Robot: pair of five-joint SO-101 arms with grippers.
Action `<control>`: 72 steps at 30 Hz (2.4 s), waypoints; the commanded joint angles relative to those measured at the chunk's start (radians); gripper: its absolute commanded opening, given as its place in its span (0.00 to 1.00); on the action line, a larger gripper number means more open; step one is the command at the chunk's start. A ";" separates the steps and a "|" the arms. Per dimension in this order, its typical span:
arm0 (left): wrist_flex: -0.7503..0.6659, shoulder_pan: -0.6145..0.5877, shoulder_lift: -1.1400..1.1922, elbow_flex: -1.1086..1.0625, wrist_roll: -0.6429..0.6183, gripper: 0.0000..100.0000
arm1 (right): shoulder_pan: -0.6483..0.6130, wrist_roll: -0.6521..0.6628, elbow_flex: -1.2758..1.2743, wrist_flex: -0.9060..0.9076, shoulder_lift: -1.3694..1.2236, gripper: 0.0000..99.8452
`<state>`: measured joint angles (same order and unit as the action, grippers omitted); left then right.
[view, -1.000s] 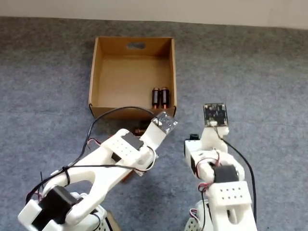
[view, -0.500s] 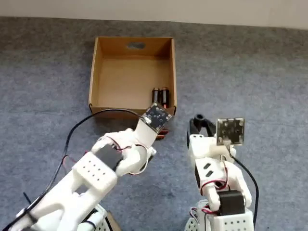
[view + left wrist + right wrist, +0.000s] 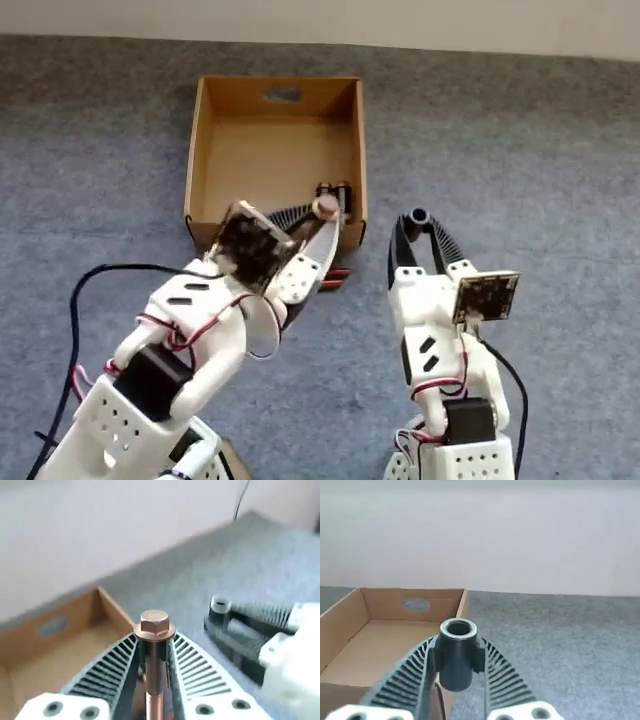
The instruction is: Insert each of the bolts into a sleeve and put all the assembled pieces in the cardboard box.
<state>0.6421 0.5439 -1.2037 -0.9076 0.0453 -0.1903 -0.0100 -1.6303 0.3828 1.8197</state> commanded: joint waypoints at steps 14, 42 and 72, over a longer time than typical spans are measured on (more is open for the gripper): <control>-0.404 0.062 -0.021 0.027 -0.009 0.01 | -0.004 -0.011 -0.030 -0.039 0.010 0.01; -0.832 0.120 0.438 -0.033 -0.210 0.01 | -0.004 -0.011 -0.051 -0.041 0.010 0.01; -0.829 0.047 0.490 0.061 -0.209 0.01 | -0.004 -0.011 -0.051 -0.036 0.010 0.01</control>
<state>-0.1726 0.6252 -0.6283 -0.9137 -0.1634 -0.1887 -0.0100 -1.6671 0.3659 1.8182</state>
